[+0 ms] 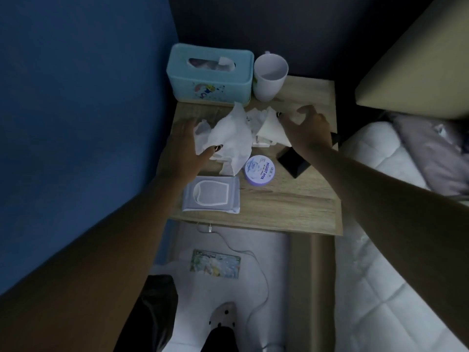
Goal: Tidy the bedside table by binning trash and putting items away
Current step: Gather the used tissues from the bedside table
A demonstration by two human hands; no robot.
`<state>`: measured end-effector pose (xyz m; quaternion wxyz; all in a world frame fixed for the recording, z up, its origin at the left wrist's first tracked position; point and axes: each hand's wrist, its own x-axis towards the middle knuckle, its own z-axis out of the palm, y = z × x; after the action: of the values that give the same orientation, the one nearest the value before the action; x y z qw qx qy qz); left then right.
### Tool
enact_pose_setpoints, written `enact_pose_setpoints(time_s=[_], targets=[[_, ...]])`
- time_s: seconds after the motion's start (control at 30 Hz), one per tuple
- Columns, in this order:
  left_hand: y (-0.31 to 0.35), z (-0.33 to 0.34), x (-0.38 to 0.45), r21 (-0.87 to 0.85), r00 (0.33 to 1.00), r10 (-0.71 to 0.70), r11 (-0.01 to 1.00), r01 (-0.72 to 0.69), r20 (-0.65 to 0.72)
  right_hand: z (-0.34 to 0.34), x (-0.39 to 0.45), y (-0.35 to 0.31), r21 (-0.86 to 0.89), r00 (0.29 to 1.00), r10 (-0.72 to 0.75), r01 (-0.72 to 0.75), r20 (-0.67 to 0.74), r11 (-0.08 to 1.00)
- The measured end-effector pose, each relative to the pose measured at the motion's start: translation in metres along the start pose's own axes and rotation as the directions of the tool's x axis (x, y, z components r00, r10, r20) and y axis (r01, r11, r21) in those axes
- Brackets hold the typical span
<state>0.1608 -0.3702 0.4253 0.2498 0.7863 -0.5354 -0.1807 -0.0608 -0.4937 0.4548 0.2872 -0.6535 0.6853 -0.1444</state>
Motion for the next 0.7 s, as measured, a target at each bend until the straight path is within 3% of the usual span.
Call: enact_pose_setpoints(time_s=[0.2,0.37,0.57,0.7], targets=[[0.003,-0.001,-0.02,-0.004,1.0,0.027,1.0,-0.027,-0.012,-0.01,-0.024,0.016,-0.054,0.998,-0.062,0.063,0.011,0.997],[0.004,-0.005,-0.053,0.019,0.999,0.034,0.999,-0.034,0.018,-0.017,-0.058,0.042,0.014,0.997,-0.067,0.067,0.03,0.998],[0.024,-0.007,-0.132,0.136,0.999,0.048,0.99,-0.045,-0.022,-0.031,-0.132,0.071,0.03,0.996,-0.052,0.05,0.069,0.998],[0.029,0.008,-0.191,0.185,0.996,0.087,0.979,-0.089,0.022,-0.023,-0.186,0.099,-0.053,0.983,-0.159,0.164,0.096,0.985]])
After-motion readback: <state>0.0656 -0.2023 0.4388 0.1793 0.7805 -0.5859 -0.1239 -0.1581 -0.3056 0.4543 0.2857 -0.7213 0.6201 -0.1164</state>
